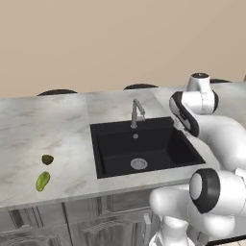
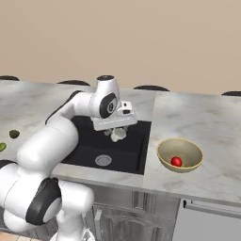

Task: There is a mixed pile of frozen fruits and vegetables on the counter. Locate all the frozen vegetables and place the items in a bowl on the counter. Take all the frozen fruits and defrost them in a running sink.

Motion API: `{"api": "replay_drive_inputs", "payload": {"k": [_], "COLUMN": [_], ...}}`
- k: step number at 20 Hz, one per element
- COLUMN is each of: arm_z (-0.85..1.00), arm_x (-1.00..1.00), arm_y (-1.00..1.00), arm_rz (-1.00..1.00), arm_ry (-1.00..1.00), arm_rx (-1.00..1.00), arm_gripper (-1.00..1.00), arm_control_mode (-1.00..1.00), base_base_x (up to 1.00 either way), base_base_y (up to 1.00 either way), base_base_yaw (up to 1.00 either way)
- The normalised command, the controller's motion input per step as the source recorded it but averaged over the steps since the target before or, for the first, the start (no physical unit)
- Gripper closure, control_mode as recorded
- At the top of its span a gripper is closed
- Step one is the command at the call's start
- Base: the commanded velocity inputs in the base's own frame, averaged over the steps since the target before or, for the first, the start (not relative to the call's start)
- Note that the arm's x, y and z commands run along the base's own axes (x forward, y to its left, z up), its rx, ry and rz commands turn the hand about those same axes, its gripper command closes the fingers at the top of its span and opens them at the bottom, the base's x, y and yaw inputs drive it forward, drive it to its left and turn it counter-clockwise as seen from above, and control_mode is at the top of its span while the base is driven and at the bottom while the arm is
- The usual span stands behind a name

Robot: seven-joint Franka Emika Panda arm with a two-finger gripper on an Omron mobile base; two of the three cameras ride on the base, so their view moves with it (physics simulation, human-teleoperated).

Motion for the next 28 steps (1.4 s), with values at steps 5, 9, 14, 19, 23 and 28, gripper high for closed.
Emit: {"api": "replay_drive_inputs", "payload": {"k": [5, 9, 14, 19, 23, 28], "arm_z": [0.03, 0.06, 0.18, 0.05, -0.21, -0.40], "arm_x": [0.06, 0.03, 0.00, -0.15, -0.09, 0.06], "arm_y": [-0.85, -0.82, -0.81, -0.70, -0.23, 0.00], "arm_rz": [-0.22, -0.23, -0.19, -0.18, -0.09, -0.01], "arm_ry": [0.07, 0.04, 0.01, -0.02, -0.20, -0.34], "arm_rx": [0.00, 0.00, 0.00, 0.00, -0.02, -0.06], "arm_gripper": [1.00, 1.00, 1.00, 1.00, 1.00, 1.00], "arm_control_mode": [-1.00, -1.00, -1.00, -1.00, -1.00, -1.00], "base_base_x": [0.00, 0.00, 0.00, 0.00, 0.00, 0.00], "base_base_y": [0.00, 0.00, 0.00, 0.00, 0.00, 0.00], "base_base_yaw": [0.00, 0.00, 0.00, 0.00, 0.00, 0.00]}}
